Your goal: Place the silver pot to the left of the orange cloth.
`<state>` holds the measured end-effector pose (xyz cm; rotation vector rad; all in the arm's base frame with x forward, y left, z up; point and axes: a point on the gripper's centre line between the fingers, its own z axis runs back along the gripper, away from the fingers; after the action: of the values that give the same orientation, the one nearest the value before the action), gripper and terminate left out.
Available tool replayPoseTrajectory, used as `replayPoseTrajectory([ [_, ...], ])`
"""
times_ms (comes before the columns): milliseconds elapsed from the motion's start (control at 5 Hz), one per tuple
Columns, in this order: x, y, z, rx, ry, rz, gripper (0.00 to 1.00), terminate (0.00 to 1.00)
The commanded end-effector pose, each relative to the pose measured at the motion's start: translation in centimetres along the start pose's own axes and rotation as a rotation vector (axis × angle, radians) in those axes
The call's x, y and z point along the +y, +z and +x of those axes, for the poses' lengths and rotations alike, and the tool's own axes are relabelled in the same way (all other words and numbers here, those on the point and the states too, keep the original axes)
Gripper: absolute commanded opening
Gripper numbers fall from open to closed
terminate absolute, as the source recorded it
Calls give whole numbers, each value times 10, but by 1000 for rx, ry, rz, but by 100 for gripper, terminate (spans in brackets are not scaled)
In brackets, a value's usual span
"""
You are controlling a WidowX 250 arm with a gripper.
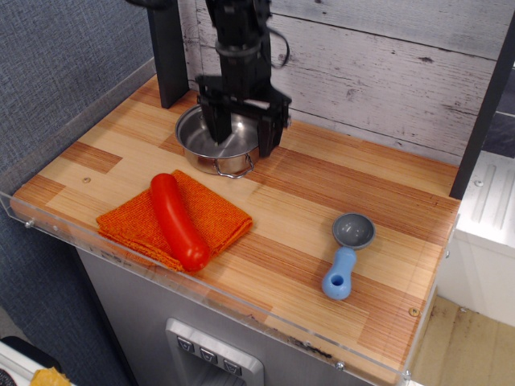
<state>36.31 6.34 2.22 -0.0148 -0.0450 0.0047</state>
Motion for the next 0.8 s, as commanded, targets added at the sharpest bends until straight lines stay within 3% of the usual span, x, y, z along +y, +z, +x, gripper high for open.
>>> replayPoseTrajectory([
  [0,-3,-1,10,-46,7,7,0,0],
  [600,-1,30,10,-133,15,-21,0,0],
])
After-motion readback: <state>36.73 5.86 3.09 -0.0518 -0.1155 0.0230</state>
